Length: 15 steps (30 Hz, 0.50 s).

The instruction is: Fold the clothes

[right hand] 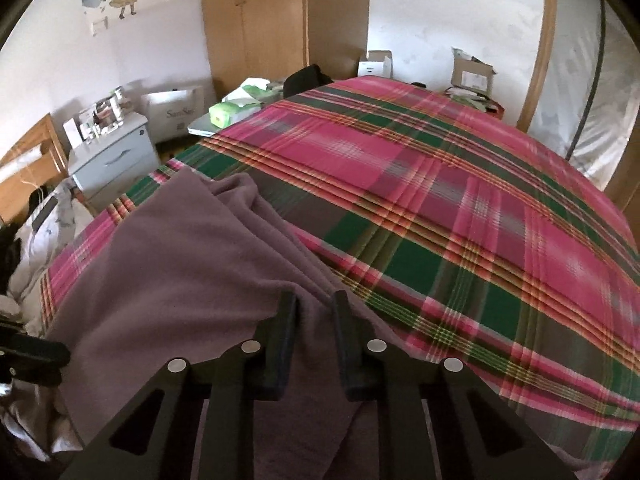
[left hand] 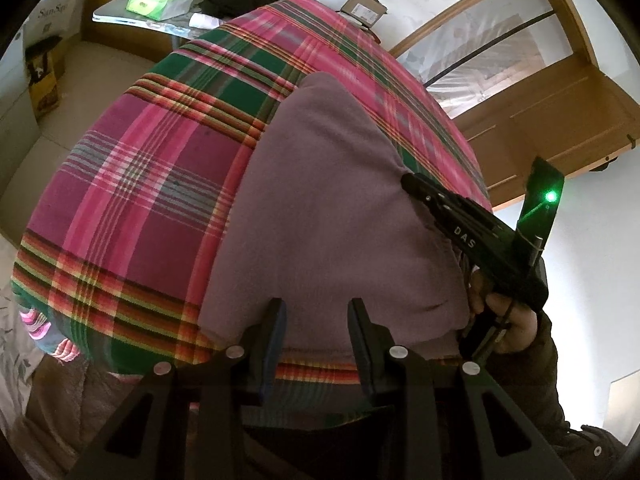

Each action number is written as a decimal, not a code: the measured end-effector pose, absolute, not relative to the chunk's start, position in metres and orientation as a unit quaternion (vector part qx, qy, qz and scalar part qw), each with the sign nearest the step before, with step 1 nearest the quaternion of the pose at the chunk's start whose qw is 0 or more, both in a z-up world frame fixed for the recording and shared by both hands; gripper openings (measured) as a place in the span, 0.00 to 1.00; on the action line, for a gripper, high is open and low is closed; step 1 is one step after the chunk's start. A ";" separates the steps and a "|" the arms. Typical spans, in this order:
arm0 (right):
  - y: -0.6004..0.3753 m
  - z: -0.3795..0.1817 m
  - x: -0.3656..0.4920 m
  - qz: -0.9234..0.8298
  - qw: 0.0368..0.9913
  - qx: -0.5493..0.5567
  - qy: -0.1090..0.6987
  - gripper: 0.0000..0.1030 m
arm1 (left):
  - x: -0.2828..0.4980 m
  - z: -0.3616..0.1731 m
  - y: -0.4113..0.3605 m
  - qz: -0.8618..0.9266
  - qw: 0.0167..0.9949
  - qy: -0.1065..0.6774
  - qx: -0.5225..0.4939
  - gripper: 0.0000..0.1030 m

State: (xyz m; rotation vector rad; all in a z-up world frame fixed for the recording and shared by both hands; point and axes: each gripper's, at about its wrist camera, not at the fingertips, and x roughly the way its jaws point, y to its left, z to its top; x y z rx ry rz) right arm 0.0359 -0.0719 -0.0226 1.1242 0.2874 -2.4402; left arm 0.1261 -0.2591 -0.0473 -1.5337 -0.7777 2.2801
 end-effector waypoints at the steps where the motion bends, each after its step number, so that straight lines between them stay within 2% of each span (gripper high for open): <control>1: -0.072 -0.023 0.035 -0.881 0.218 0.407 0.101 0.17 | 0.128 -0.046 -0.260 0.791 0.143 -0.269 -0.530 0.32; 15: -0.059 0.016 0.091 -0.914 0.219 0.328 0.096 0.20 | 0.142 -0.039 -0.299 0.809 0.100 -0.297 -0.497 0.32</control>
